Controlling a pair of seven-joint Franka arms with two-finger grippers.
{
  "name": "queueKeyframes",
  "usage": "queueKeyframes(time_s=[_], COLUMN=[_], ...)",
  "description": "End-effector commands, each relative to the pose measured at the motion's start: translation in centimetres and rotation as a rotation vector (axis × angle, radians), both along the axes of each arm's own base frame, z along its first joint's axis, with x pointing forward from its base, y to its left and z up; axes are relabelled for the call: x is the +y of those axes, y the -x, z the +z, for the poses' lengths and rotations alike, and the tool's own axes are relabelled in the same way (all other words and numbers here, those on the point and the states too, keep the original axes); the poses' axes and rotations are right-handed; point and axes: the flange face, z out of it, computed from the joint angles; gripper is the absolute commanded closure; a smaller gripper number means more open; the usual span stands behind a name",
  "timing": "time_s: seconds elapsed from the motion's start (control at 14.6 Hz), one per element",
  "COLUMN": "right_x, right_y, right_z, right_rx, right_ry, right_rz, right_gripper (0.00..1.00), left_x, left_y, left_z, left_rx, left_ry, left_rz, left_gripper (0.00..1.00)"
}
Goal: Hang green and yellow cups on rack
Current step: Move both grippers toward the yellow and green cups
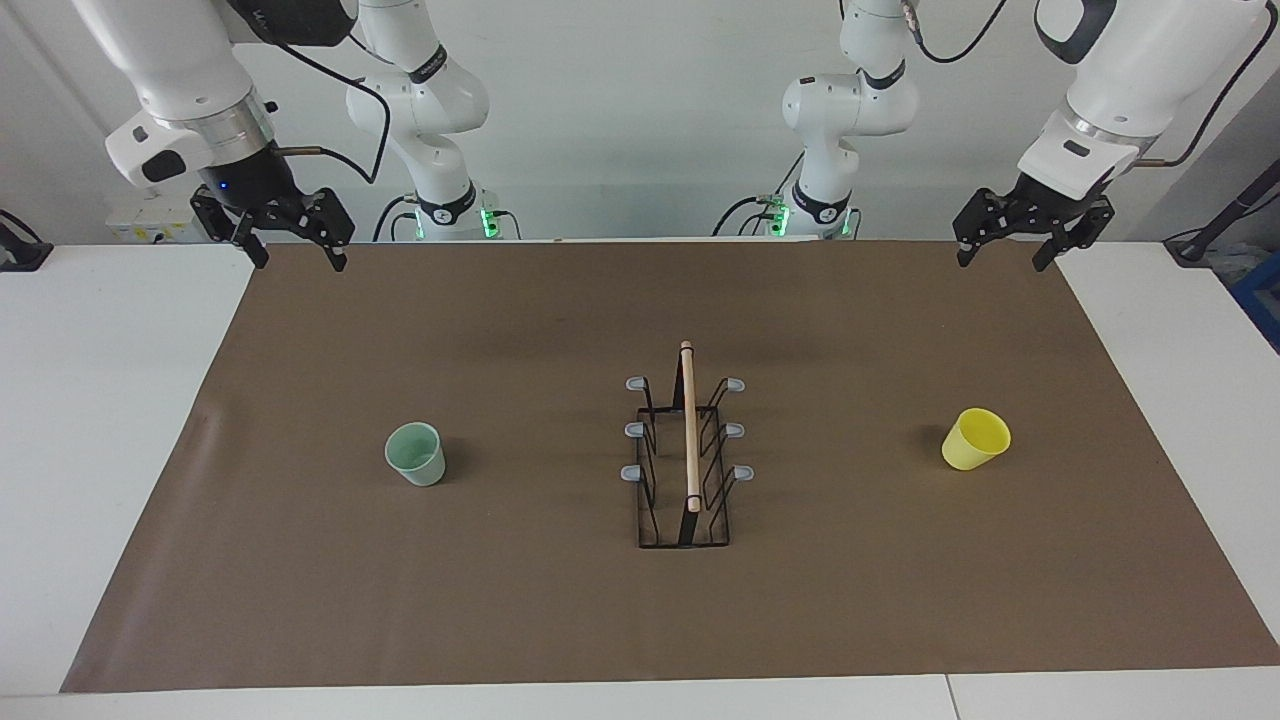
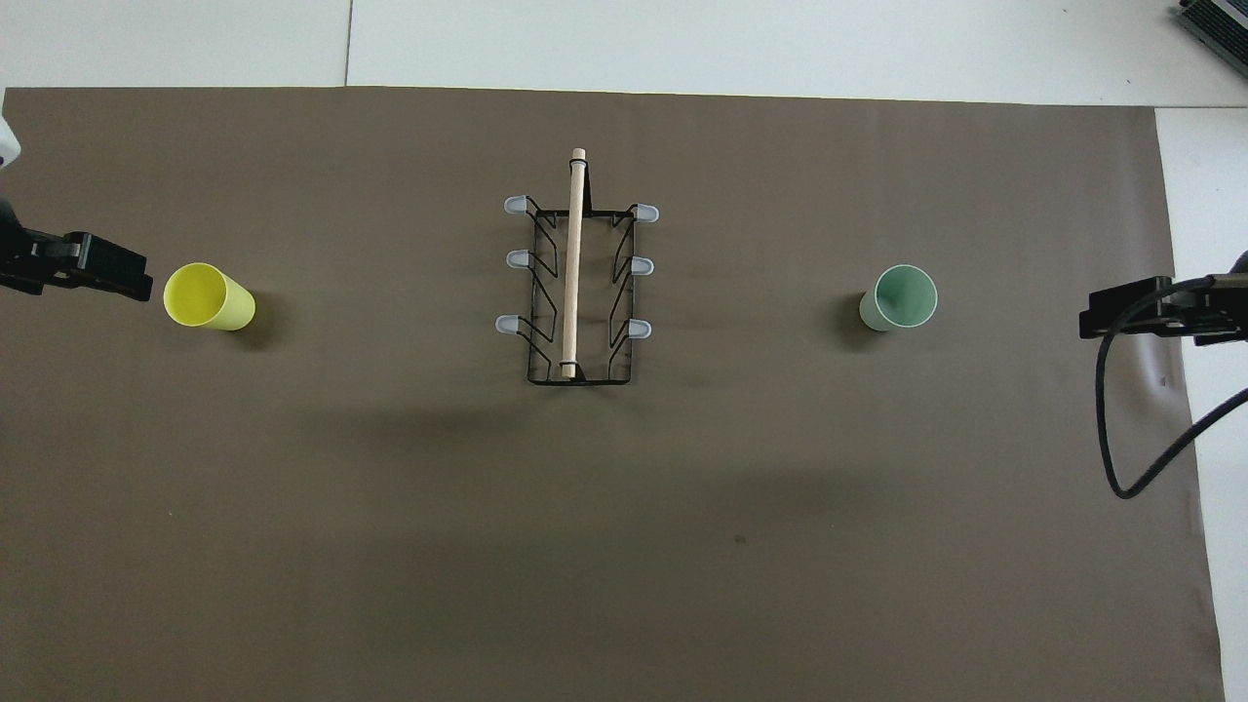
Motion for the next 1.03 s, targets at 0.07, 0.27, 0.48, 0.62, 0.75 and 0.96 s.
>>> queueKeyframes(time_s=[0.07, 0.27, 0.48, 0.62, 0.75, 0.96], right_x=[-3.5, -6.2, -9.9, -11.6, -13.5, -15.3], right_y=[0.0, -0.5, -2.0, -3.1, -4.0, -4.8], right_z=[-2.5, -5.8, -10.0, -12.6, -15.8, -19.5], right_rx=[-0.058, -0.033, 0.022, 0.047, 0.102, 0.195], right_ry=[-0.119, -0.261, -0.397, -0.463, -0.561, -0.711], right_rz=[-0.181, -0.488, -0.649, -0.738, -0.880, -1.087], right_gripper=[0.01, 0.01, 0.01, 0.01, 0.01, 0.01], left_x=[5.5, 9.1, 10.6, 13.1, 15.1, 17.7], left_y=[-5.4, -6.7, -7.0, -7.5, -7.4, -6.3], left_z=[-2.5, -5.7, -7.8, -10.4, -12.4, -16.2], left_rx=[-0.001, 0.036, 0.082, 0.135, 0.184, 0.256], left_ry=[0.058, 0.160, 0.158, 0.243, 0.328, 0.401], left_rz=[0.159, 0.418, 0.573, 0.733, 0.888, 1.078], left_gripper=[0.04, 0.04, 0.04, 0.03, 0.04, 0.04])
